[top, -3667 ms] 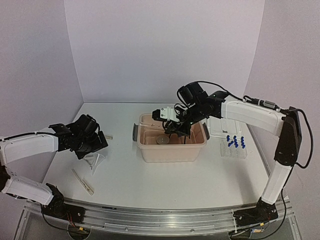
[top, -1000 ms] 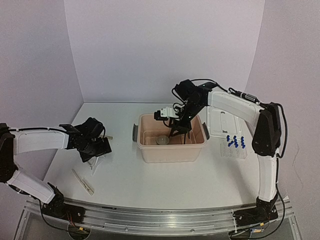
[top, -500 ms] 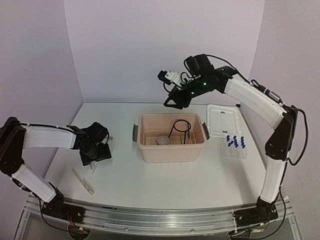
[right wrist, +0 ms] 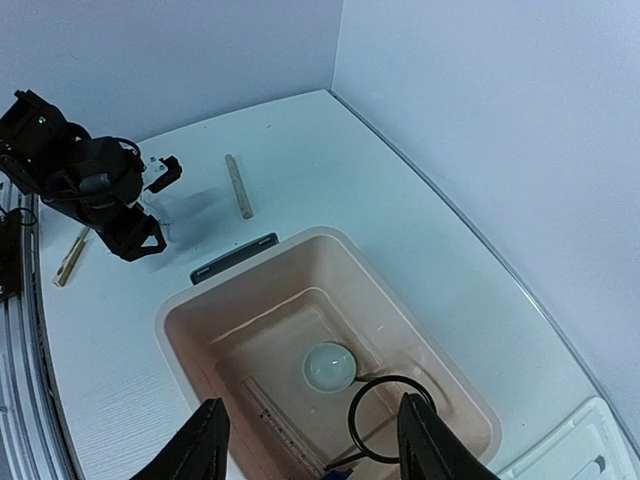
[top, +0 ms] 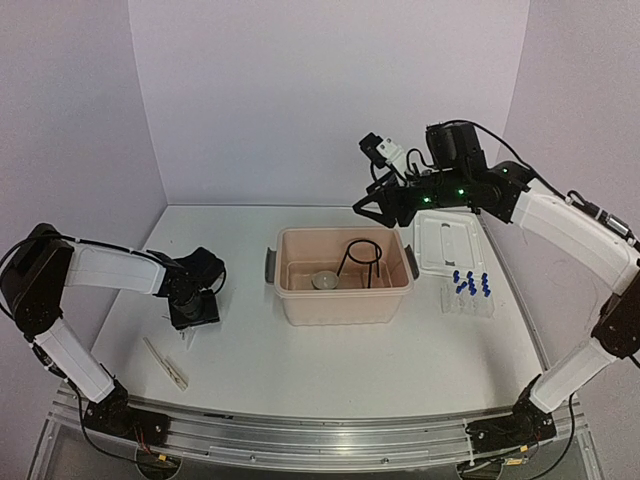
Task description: Organize the chemistry lab equipment
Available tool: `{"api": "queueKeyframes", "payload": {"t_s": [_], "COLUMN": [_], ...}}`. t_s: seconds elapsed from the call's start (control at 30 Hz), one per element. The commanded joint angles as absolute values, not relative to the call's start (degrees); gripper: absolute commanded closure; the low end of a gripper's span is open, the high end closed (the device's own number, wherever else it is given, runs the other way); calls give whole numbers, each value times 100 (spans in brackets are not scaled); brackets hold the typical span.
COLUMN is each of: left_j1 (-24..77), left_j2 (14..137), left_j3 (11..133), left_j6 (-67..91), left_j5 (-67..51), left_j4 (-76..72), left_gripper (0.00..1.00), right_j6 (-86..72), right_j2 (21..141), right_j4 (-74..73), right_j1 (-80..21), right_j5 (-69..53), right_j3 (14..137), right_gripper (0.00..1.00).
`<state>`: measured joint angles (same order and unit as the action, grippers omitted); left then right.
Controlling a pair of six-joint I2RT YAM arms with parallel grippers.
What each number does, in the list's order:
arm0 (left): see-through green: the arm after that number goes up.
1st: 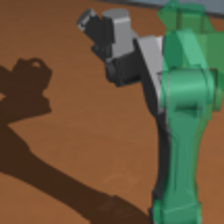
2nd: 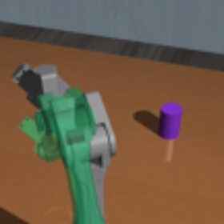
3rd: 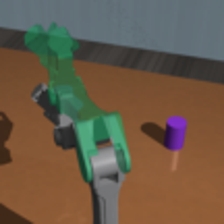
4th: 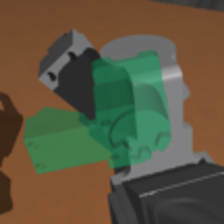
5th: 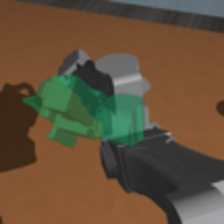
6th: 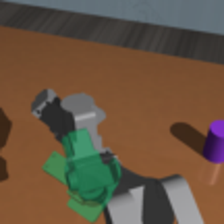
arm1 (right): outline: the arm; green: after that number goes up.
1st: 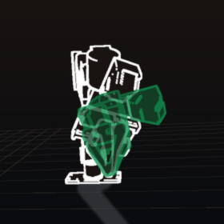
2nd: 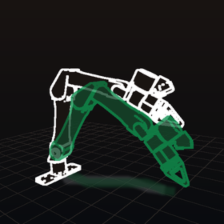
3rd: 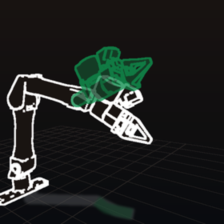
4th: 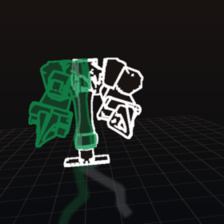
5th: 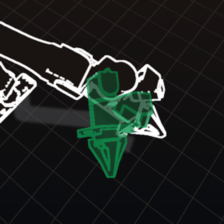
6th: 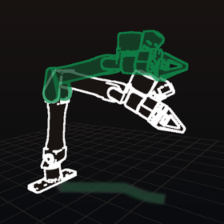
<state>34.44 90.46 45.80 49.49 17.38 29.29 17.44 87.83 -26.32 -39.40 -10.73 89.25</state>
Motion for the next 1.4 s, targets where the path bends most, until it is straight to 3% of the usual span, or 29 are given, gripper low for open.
{"api": "queueKeyframes", "payload": {"t_s": [0.0,0.23,0.47,0.77,0.97,1.13,1.37], "left_j1": [3419,3419,3427,3470,3579,4223,4750], "left_j2": [9135,9124,9003,7700,7195,7809,9627], "left_j3": [4839,4656,4795,5200,5978,7073,8814], "left_j6": [4691,4538,4259,3390,1915,615,-258], "left_j5": [1887,1915,1806,1701,363,-602,-765], "left_j4": [2715,2328,2232,2149,1244,1012,1617], "left_gripper": [48,61,64,70,70,70,71], "right_j6": [1465,1434,1417,1366,1307,1158,741], "right_j2": [8358,8037,7861,7721,7679,7497,6995], "right_j4": [-2079,-1938,-1855,-1789,-1722,-1556,-1167], "right_j1": [-3920,-3920,-3920,-3920,-3920,-3920,-3920], "right_j5": [-814,-660,-672,-676,-604,-401,480], "right_j3": [8656,8529,8411,8284,8186,7917,7283], "right_gripper": [46,45,44,44,44,44,43]}}
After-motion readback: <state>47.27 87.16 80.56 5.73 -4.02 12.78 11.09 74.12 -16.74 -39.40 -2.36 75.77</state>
